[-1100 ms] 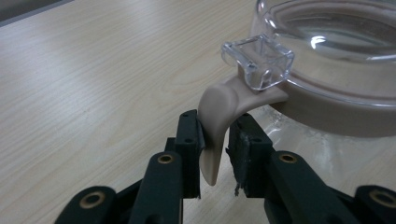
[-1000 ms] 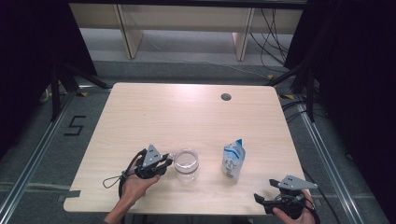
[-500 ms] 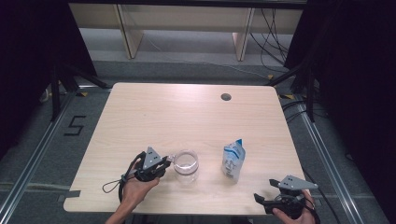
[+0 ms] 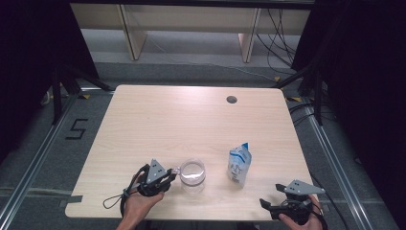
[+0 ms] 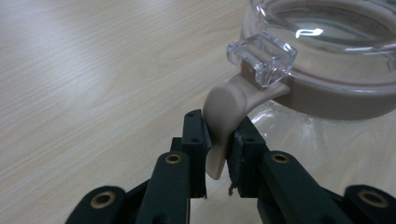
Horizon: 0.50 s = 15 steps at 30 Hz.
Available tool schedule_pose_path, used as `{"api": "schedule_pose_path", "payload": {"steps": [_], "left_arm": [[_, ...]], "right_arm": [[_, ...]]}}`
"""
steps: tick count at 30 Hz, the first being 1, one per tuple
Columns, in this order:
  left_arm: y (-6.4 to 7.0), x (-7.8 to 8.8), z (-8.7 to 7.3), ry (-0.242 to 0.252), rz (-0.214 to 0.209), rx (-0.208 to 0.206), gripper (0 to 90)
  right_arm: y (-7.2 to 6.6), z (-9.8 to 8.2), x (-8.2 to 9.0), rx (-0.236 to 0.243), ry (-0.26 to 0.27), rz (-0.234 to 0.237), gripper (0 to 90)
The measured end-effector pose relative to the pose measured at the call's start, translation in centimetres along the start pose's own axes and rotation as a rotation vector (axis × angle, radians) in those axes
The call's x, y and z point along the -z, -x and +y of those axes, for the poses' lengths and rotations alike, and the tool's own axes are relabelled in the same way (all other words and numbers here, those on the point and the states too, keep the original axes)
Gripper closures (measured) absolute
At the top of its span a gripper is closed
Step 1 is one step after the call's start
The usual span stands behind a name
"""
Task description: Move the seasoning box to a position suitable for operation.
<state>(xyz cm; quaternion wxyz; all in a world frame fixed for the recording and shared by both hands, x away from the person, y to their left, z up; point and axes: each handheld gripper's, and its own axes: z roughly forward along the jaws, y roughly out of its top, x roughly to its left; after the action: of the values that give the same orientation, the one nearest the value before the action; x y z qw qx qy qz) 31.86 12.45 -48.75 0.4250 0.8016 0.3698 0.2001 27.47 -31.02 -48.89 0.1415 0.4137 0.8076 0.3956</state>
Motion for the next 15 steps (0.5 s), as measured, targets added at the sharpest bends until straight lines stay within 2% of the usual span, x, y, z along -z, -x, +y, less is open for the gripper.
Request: {"api": "schedule_pose_path", "payload": {"steps": [1, 2, 3, 5, 6, 7, 8, 9, 10, 11, 12, 13, 15], "left_arm": [[0.0, 0.0, 0.0, -0.006, 0.001, -0.006, 77.0], [0.2, 0.0, 0.1, 0.003, -0.013, 0.004, 77.0], [0.4, 0.1, 0.0, -0.011, -0.024, -0.001, 76.2], [0.5, 0.3, 0.0, -0.02, -0.026, 0.0, 75.3], [0.7, 0.3, -0.1, -0.01, -0.038, 0.011, 74.8], [0.7, 0.3, -0.1, -0.01, -0.038, 0.011, 74.4], [0.9, 0.3, -0.1, -0.002, -0.049, 0.023, 74.2], [1.0, 0.3, -0.1, -0.009, -0.054, 0.019, 74.2], [1.1, 0.3, -0.1, -0.003, -0.046, 0.007, 74.2], [1.2, 0.3, -0.1, -0.008, -0.054, 0.006, 74.2], [1.3, 0.3, -0.1, -0.007, -0.057, 0.003, 74.2], [1.4, 0.3, 0.0, -0.004, -0.068, -0.02, 74.2], [1.6, 0.2, 0.0, -0.002, -0.069, -0.02, 74.2]], "right_arm": [[0.0, 0.0, 0.0, -0.001, 0.0, -0.001, 15.5], [0.0, 0.0, 0.0, -0.001, 0.0, -0.001, 15.5], [-0.3, 0.0, 0.0, -0.031, -0.009, 0.011, 15.5], [-0.3, 0.0, 0.0, -0.028, -0.007, 0.01, 15.6], [-0.3, 0.0, 0.0, -0.034, -0.01, 0.01, 15.5], [-0.1, 0.0, 0.0, -0.001, -0.004, -0.001, 15.5], [-0.2, 0.0, 0.0, -0.024, -0.007, 0.008, 15.6], [-0.2, 0.0, 0.0, -0.024, -0.007, 0.008, 15.6], [-0.1, 0.0, 0.0, 0.0, -0.003, 0.002, 15.5], [-0.3, 0.0, 0.0, -0.026, -0.009, 0.01, 15.6], [-0.3, -0.1, -0.1, -0.029, -0.002, 0.012, 15.5], [-0.1, 0.0, -0.1, -0.009, 0.002, 0.013, 15.6], [-0.2, 0.0, -0.1, -0.009, 0.001, 0.012, 15.6]]}}
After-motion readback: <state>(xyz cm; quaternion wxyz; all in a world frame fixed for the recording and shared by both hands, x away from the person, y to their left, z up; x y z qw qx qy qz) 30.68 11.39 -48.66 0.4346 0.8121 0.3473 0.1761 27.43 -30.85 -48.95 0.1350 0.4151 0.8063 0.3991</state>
